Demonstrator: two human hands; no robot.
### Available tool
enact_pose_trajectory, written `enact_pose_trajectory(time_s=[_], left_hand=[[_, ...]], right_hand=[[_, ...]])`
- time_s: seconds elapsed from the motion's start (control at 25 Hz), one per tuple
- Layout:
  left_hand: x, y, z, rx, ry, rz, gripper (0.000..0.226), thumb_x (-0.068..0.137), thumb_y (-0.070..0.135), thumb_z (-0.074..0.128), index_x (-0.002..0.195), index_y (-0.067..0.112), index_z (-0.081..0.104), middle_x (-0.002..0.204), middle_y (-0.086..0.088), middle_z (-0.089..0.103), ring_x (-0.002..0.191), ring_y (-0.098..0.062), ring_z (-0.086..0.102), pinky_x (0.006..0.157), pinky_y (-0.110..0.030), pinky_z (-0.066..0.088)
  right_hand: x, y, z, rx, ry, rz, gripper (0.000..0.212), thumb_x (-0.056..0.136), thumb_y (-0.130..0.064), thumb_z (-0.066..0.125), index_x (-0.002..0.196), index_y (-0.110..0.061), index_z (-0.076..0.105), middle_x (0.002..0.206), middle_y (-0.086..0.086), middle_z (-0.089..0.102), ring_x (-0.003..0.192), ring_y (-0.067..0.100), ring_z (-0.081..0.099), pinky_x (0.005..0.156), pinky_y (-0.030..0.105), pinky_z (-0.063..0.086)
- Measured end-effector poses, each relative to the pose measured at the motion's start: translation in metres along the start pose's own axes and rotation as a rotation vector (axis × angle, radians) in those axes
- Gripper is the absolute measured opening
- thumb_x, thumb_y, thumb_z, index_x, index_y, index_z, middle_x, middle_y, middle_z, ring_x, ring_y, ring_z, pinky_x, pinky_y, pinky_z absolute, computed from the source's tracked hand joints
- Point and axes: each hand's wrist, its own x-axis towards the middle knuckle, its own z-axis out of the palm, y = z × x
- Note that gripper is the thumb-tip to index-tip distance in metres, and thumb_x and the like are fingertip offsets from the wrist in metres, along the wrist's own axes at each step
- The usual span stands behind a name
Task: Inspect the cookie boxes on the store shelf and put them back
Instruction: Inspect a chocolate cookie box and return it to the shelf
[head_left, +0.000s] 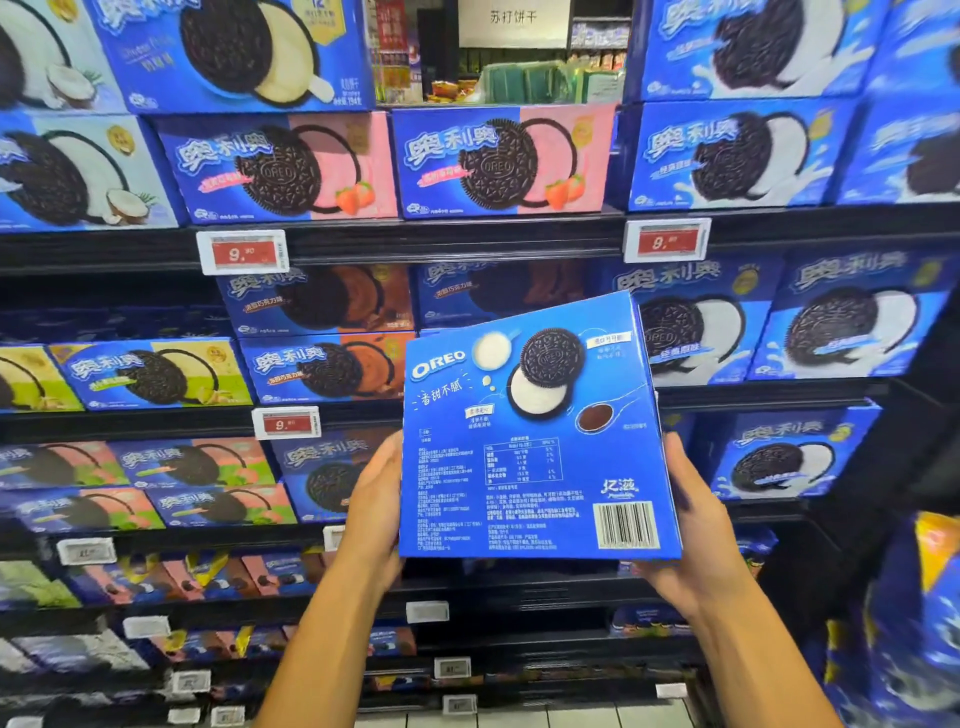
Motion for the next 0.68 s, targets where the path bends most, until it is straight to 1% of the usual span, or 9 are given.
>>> enact_pose_trajectory(time_s=[0.08, 0.16, 0.24, 0.28, 0.36, 0.4, 0.44, 0.56, 0.68], left_hand=[[-0.001, 0.001, 0.012, 0.112, 0.105, 0.059, 0.014, 0.099, 0.014, 0.056, 0.111, 0.013, 0.065, 0.112, -0.013, 0.073, 0.088, -0.024, 0.070, 0.068, -0.035, 0.057], [-0.012, 0.005, 0.027, 0.185, 0.178, 0.209, 0.020, 0.099, 0.004, 0.051, 0.103, 0.017, 0.066, 0.107, -0.005, 0.070, 0.089, -0.016, 0.064, 0.066, -0.021, 0.053], [-0.030, 0.007, 0.045, 0.207, 0.077, 0.321, 0.017, 0.092, 0.011, 0.059, 0.102, 0.021, 0.068, 0.101, 0.008, 0.072, 0.095, -0.009, 0.064, 0.073, -0.015, 0.052], [-0.041, 0.004, 0.055, 0.215, -0.052, 0.313, 0.021, 0.086, 0.025, 0.063, 0.107, 0.022, 0.069, 0.104, 0.012, 0.073, 0.100, -0.005, 0.065, 0.081, -0.019, 0.053], [-0.058, -0.004, 0.081, 0.263, -0.312, 0.163, 0.052, 0.077, 0.053, 0.063, 0.122, 0.025, 0.065, 0.122, 0.012, 0.069, 0.114, -0.004, 0.063, 0.097, -0.035, 0.051], [-0.064, -0.010, 0.093, 0.282, -0.404, 0.087, 0.058, 0.078, 0.059, 0.061, 0.127, 0.026, 0.061, 0.126, 0.011, 0.068, 0.118, -0.008, 0.063, 0.099, -0.038, 0.052], [-0.067, -0.015, 0.101, 0.271, -0.457, 0.043, 0.057, 0.082, 0.060, 0.060, 0.129, 0.027, 0.058, 0.125, 0.010, 0.068, 0.116, -0.010, 0.064, 0.095, -0.035, 0.054], [-0.064, -0.025, 0.109, 0.217, -0.397, 0.034, 0.051, 0.089, 0.055, 0.061, 0.127, 0.022, 0.057, 0.120, 0.006, 0.072, 0.110, -0.013, 0.069, 0.085, -0.025, 0.056], [-0.047, -0.029, 0.102, 0.114, -0.319, 0.011, 0.046, 0.088, 0.043, 0.058, 0.124, 0.015, 0.061, 0.121, -0.005, 0.072, 0.107, -0.020, 0.070, 0.083, -0.031, 0.058]], right_hand=[[-0.006, -0.009, -0.005, -0.046, 0.012, -0.035, 0.048, 0.085, -0.055, 0.051, 0.107, -0.023, 0.078, 0.115, 0.009, 0.076, 0.099, 0.025, 0.075, 0.064, 0.035, 0.062], [-0.013, -0.015, -0.009, -0.133, 0.003, -0.093, 0.046, 0.091, -0.054, 0.052, 0.117, -0.021, 0.072, 0.119, 0.011, 0.074, 0.104, 0.028, 0.073, 0.068, 0.036, 0.062], [-0.020, -0.016, -0.009, -0.280, -0.022, -0.197, 0.040, 0.098, -0.054, 0.051, 0.119, -0.026, 0.070, 0.120, 0.006, 0.074, 0.107, 0.025, 0.072, 0.074, 0.032, 0.061], [-0.022, -0.015, -0.006, -0.368, -0.028, -0.256, 0.037, 0.097, -0.055, 0.050, 0.117, -0.031, 0.070, 0.119, 0.001, 0.074, 0.107, 0.020, 0.072, 0.076, 0.028, 0.059], [-0.028, -0.011, 0.000, -0.517, -0.012, -0.358, 0.030, 0.094, -0.051, 0.052, 0.119, -0.044, 0.068, 0.118, -0.013, 0.073, 0.107, 0.006, 0.070, 0.082, 0.018, 0.054], [-0.030, -0.007, 0.003, -0.567, -0.010, -0.389, 0.028, 0.094, -0.048, 0.053, 0.119, -0.051, 0.066, 0.119, -0.020, 0.071, 0.108, -0.001, 0.067, 0.084, 0.014, 0.052], [-0.031, -0.001, 0.003, -0.608, -0.013, -0.394, 0.030, 0.093, -0.049, 0.054, 0.121, -0.058, 0.062, 0.122, -0.027, 0.068, 0.111, -0.006, 0.064, 0.089, 0.015, 0.051], [-0.031, 0.016, -0.001, -0.737, 0.002, -0.316, 0.047, 0.084, -0.070, 0.048, 0.131, -0.065, 0.048, 0.140, -0.037, 0.050, 0.130, -0.011, 0.047, 0.111, 0.029, 0.042], [-0.026, 0.020, -0.009, -0.818, -0.030, -0.294, 0.036, 0.089, -0.066, 0.040, 0.125, -0.068, 0.037, 0.140, -0.052, 0.029, 0.138, -0.022, 0.024, 0.120, 0.018, 0.020]])
